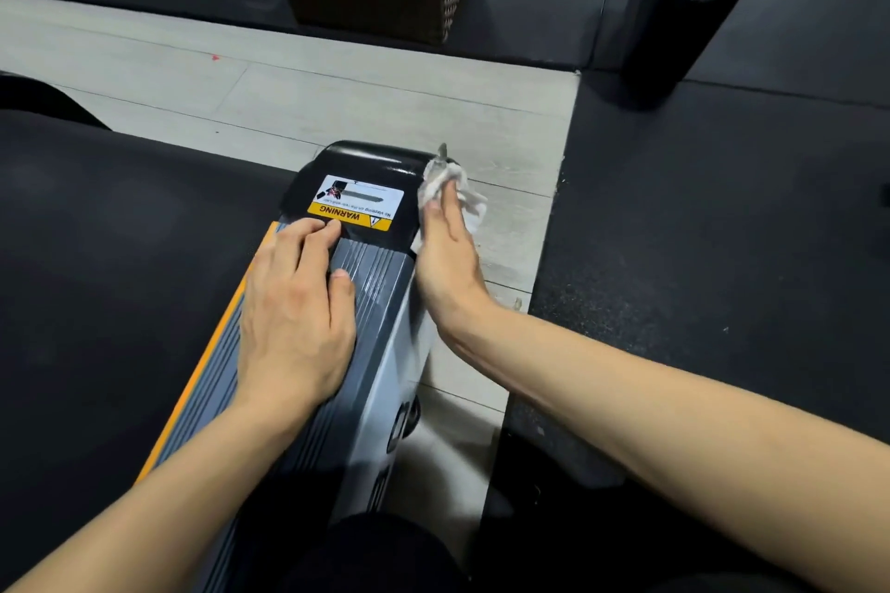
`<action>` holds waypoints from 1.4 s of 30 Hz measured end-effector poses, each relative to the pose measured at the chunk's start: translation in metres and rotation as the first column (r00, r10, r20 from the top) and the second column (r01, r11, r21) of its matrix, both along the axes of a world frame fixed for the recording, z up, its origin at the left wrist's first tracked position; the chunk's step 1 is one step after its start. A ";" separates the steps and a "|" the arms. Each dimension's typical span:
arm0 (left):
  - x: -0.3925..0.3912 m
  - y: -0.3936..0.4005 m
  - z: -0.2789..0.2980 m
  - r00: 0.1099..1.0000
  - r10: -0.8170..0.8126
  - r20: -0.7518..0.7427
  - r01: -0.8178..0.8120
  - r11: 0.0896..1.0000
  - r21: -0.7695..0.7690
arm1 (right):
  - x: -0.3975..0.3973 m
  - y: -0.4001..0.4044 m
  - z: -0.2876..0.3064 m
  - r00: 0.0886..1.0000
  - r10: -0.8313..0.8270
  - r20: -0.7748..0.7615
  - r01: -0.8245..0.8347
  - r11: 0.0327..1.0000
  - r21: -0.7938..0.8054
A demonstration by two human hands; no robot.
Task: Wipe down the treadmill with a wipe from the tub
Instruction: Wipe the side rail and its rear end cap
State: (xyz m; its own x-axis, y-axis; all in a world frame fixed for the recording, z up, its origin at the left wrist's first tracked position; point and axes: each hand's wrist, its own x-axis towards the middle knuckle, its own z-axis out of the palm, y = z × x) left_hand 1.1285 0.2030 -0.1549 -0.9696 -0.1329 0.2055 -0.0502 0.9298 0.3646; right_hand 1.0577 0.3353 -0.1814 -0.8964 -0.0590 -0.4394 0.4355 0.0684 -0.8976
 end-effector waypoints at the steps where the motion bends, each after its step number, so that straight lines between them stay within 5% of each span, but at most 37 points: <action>1: 0.000 0.000 0.000 1.000 0.000 0.002 0.000 1.000 -0.004 | -0.005 0.002 -0.003 0.999 0.015 -0.029 -0.015 1.000 0.010; 11: -0.001 0.002 0.003 1.000 0.009 0.022 -0.008 0.999 -0.032 | -0.010 0.003 -0.072 0.908 -0.150 0.392 0.212 0.970 -0.120; 15: -0.004 0.002 0.004 1.000 0.013 0.012 -0.012 0.999 -0.031 | -0.028 0.012 -0.039 0.982 -0.049 -0.184 0.051 0.999 0.009; 18: -0.003 0.003 0.004 1.000 0.025 0.002 -0.025 0.999 -0.028 | -0.040 0.024 -0.037 0.808 0.076 -0.584 -0.024 0.995 0.097; 20: -0.007 0.007 0.007 0.999 0.048 0.017 -0.046 0.997 -0.066 | -0.056 0.037 -0.045 0.747 0.197 -0.635 -0.084 0.975 0.204; 24: -0.035 0.022 0.019 0.991 0.134 -0.005 -0.133 0.982 -0.133 | -0.108 0.048 -0.038 0.878 0.251 -0.408 -0.170 0.960 0.224; 27: -0.063 0.039 0.010 0.999 0.050 0.014 -0.048 0.990 -0.136 | -0.130 0.046 -0.035 0.884 0.329 -0.332 -0.243 0.930 0.275; 29: -0.071 0.045 0.000 0.997 0.018 0.076 -0.007 0.990 -0.138 | -0.121 0.047 -0.035 0.824 0.376 -0.423 -0.277 0.920 0.278; 32: -0.071 0.045 -0.003 0.986 0.031 0.163 -0.017 0.996 -0.089 | -0.097 0.054 -0.034 0.564 0.445 -0.696 -0.350 0.892 0.287; 34: -0.069 0.045 -0.002 0.984 0.037 0.177 -0.031 0.999 -0.039 | -0.095 0.061 -0.044 0.471 0.459 -0.753 -0.384 0.876 0.293; 36: -0.071 0.049 0.002 0.982 0.068 0.178 -0.068 0.998 -0.007 | -0.102 0.070 -0.057 0.602 0.366 -0.710 -0.307 0.927 0.217; 39: -0.074 0.054 0.005 0.976 0.103 0.194 -0.104 0.995 -0.003 | -0.125 0.076 -0.068 0.883 0.354 -0.309 -0.325 0.935 0.143; 42: -0.076 0.055 0.011 0.972 0.101 0.212 -0.101 0.995 -0.007 | -0.152 0.076 -0.076 0.886 0.463 -0.014 -0.461 0.885 0.068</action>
State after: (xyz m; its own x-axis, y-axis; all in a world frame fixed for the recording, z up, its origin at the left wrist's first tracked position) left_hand 1.0528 0.2585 -0.1444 -0.9725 -0.2327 -0.0036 -0.2201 0.9146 0.3392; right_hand 0.9059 0.4117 -0.2571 -0.7864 -0.4434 -0.4301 0.3153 0.3106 -0.8967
